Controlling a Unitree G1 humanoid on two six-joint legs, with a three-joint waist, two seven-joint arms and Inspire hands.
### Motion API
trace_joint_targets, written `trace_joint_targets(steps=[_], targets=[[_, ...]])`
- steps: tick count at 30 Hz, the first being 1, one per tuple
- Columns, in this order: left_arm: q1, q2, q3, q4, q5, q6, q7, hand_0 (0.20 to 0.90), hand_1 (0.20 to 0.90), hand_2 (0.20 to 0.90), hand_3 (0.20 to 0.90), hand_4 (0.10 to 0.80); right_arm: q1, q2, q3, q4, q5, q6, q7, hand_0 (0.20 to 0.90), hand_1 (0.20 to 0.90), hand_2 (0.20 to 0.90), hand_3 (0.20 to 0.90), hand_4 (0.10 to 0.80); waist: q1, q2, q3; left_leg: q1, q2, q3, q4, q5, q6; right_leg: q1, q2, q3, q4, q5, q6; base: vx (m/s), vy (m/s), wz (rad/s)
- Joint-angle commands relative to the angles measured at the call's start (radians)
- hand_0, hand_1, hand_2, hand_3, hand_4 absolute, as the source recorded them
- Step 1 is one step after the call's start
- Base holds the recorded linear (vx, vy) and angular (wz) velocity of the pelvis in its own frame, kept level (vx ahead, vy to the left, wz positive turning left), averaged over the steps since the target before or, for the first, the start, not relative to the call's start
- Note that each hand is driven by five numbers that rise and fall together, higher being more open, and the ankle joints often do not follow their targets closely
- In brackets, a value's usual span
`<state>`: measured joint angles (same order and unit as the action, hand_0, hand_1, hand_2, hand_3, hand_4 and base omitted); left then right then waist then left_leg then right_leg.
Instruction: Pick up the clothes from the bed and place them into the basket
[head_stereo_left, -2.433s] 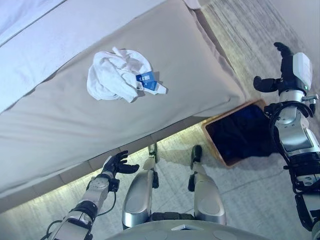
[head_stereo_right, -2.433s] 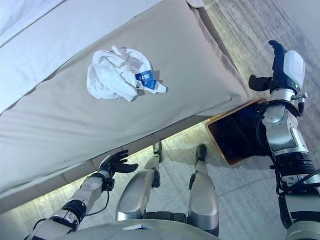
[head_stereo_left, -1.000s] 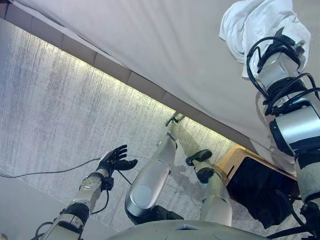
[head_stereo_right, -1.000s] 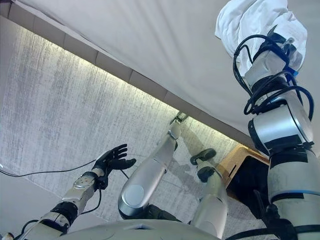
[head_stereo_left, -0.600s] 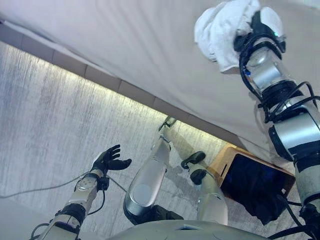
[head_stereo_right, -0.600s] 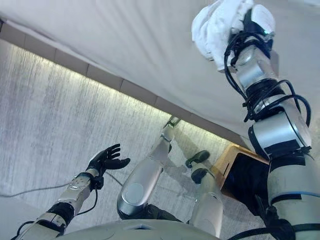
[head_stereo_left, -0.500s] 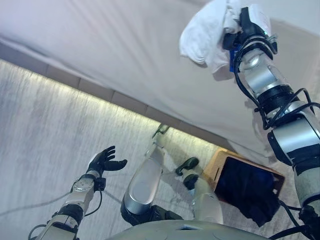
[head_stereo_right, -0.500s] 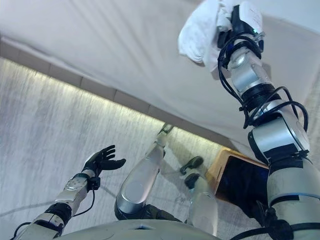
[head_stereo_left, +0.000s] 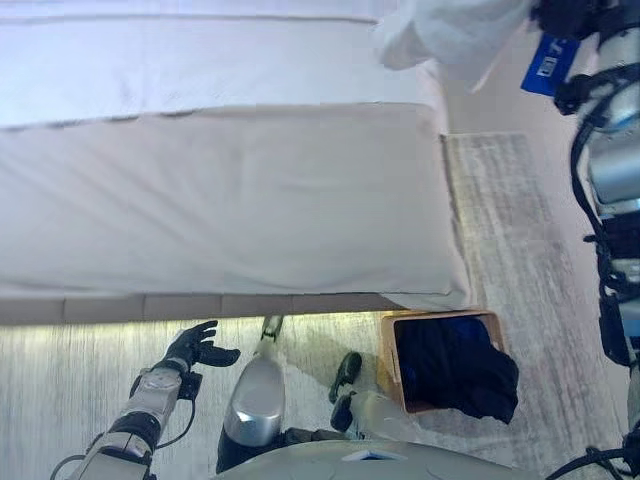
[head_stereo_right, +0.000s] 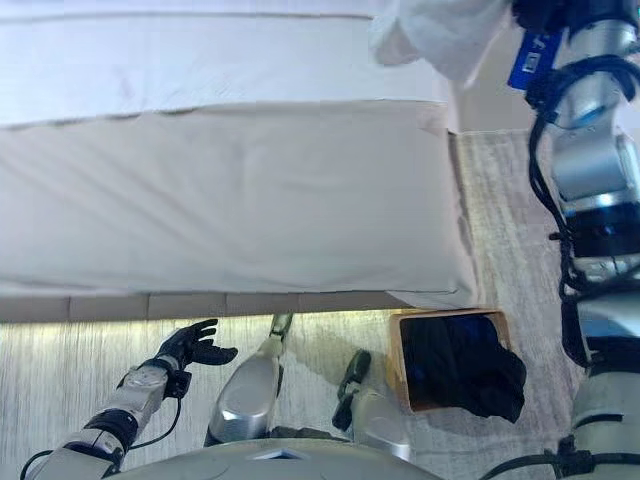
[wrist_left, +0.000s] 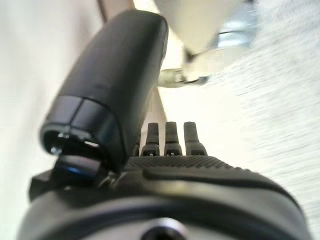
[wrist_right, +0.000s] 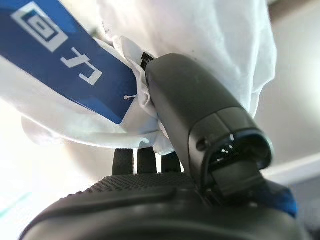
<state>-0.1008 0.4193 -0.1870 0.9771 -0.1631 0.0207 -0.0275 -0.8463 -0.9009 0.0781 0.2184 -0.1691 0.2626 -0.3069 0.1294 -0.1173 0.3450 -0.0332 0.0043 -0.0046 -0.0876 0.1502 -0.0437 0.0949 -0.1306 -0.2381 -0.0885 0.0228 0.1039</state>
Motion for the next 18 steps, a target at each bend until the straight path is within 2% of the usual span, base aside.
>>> trace_joint_targets(steps=[1,7,11,15,18], targets=[[0.056,-0.059,-0.066,0.119,0.046,-0.02,0.004,0.9,0.9,0.9,0.9,0.8,0.075,-0.122,-0.007,-0.052,-0.01,-0.095,-0.086,0.3,0.3,0.3,0.2,0.1,-0.076,0.049,-0.277,0.112,-0.011,0.11,0.0,-0.182,0.048,-0.022,0.061,0.045,0.03,0.0,-0.019,0.001,-0.011,-0.5],[0.045,-0.071,-0.062,0.168,0.102,-0.005,-0.006,0.9,0.9,0.9,0.9,0.8,0.277,-0.108,-0.128,-0.098,-0.006,-0.109,-0.054,0.3,0.3,0.3,0.2,0.1,-0.154,0.058,-0.305,0.159,-0.013,0.161,0.0,-0.213,0.057,-0.014,0.068,0.118,0.016,0.009,-0.019,-0.005,-0.032,-0.52],[0.039,-0.074,-0.061,0.169,0.122,0.015,-0.018,0.9,0.9,0.9,0.9,0.8,0.422,-0.042,-0.178,-0.106,-0.022,-0.126,-0.024,0.3,0.3,0.3,0.2,0.1,-0.197,0.066,-0.309,0.178,-0.012,0.191,0.0,-0.225,0.061,-0.018,0.074,0.157,0.012,0.018,-0.017,-0.03,-0.052,-0.36],[0.041,-0.074,-0.061,0.165,0.135,0.015,-0.024,0.9,0.9,0.9,0.9,0.8,0.498,0.019,-0.171,-0.078,-0.032,-0.133,0.012,0.3,0.3,0.3,0.2,0.1,-0.214,0.074,-0.305,0.186,-0.011,0.211,0.0,-0.229,0.064,-0.02,0.078,0.164,0.012,0.021,-0.016,-0.021,-0.058,-0.29],[0.047,-0.075,-0.067,0.16,0.144,0.012,-0.025,0.9,0.9,0.9,0.9,0.8,0.532,0.082,-0.143,-0.025,0.026,-0.133,0.068,0.3,0.3,0.3,0.2,0.1,-0.218,0.081,-0.297,0.19,-0.009,0.216,0.0,-0.231,0.065,-0.022,0.081,0.167,0.012,0.023,-0.019,-0.021,-0.063,-0.22]])
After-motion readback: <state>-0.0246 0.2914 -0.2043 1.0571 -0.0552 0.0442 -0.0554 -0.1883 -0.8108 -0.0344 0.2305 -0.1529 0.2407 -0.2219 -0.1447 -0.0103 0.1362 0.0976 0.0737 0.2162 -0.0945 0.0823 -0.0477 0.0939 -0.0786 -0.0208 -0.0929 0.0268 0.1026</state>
